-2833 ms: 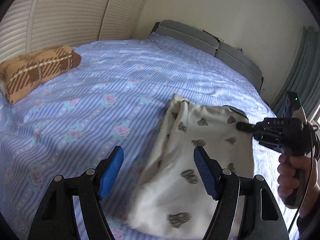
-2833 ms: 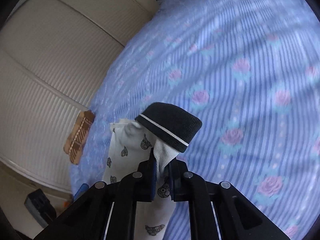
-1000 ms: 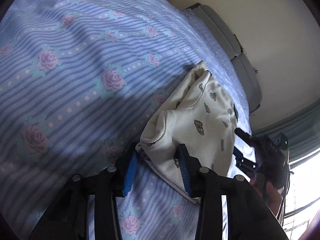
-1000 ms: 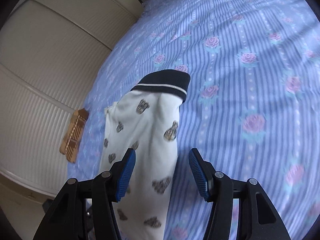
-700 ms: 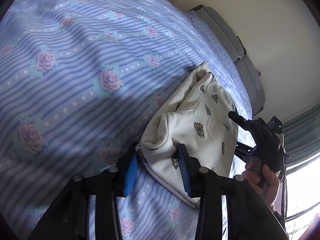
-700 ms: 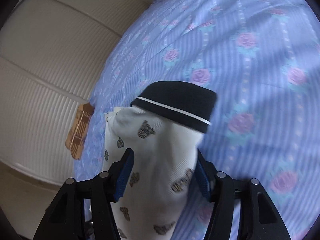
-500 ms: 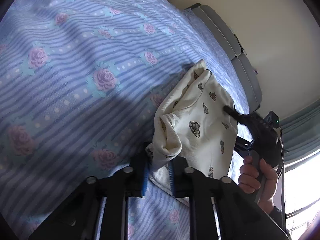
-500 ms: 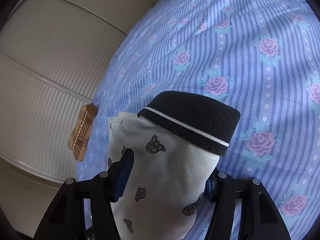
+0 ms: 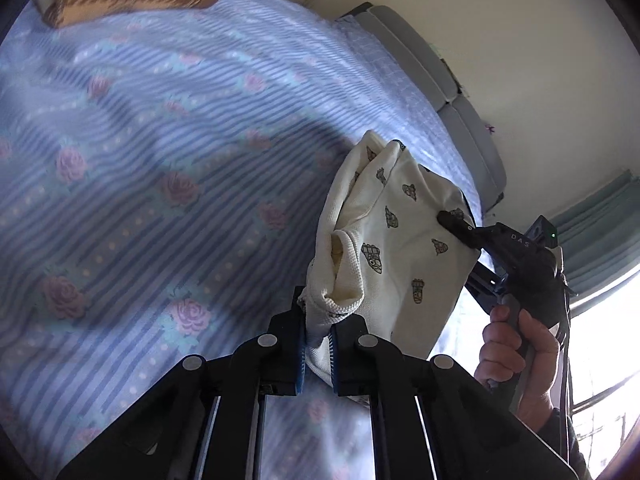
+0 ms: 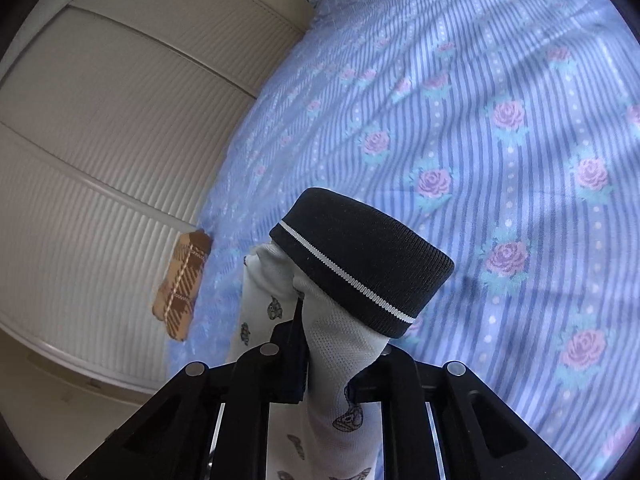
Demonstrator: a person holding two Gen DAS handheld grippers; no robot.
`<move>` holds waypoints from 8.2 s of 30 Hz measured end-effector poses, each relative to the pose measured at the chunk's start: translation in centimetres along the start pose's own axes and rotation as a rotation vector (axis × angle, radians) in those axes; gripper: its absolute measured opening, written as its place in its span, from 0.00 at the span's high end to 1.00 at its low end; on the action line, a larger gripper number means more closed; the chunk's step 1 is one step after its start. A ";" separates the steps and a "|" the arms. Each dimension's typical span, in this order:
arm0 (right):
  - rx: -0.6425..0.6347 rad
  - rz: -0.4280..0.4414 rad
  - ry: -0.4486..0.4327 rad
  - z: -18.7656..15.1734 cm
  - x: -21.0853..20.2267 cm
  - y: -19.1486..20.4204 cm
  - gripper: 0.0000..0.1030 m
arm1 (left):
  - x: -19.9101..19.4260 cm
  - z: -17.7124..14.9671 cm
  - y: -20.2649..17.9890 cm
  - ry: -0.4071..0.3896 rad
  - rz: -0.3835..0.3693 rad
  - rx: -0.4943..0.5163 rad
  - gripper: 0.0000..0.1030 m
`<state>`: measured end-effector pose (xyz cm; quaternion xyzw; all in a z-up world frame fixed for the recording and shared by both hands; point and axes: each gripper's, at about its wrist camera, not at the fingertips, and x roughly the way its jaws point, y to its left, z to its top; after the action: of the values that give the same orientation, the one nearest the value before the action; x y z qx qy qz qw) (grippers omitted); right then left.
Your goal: Fold small clothes
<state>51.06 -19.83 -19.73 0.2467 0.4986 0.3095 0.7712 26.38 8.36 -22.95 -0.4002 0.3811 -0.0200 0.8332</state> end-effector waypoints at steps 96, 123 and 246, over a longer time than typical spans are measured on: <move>-0.965 -0.121 -0.068 -2.5 34.2 35.8 0.08 | -12.5 28.5 19.0 -0.256 0.372 0.483 0.04; -0.503 -0.642 -0.547 -33.6 -18.9 25.3 0.03 | -26.8 -7.5 -6.2 -0.302 0.329 0.764 0.00; -0.251 -0.841 -0.678 -45.6 -28.4 20.3 0.03 | -28.6 -15.0 -5.1 -0.243 0.344 0.739 0.00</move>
<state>-4.53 -23.14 -5.69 0.0183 0.2374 -0.0646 0.9691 -2.26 4.75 -7.61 -0.0046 0.3084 0.0312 0.9507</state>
